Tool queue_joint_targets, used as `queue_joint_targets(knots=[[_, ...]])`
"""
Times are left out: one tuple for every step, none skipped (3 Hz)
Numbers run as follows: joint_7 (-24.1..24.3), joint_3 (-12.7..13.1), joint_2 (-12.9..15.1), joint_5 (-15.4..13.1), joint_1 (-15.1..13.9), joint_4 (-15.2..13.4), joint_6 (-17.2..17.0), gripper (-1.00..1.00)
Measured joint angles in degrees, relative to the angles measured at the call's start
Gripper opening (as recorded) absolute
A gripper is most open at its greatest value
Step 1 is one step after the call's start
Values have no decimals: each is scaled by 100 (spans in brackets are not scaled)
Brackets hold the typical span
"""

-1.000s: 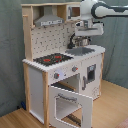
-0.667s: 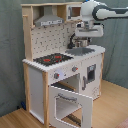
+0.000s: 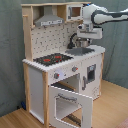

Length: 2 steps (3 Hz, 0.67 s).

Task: Play with the kitchen

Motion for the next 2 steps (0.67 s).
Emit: queue_joint_targets(knots=[[0,-139,-9,-3,-89,-421,431,-100],[-10,-269,-299,0,-88,-523,915,-100]])
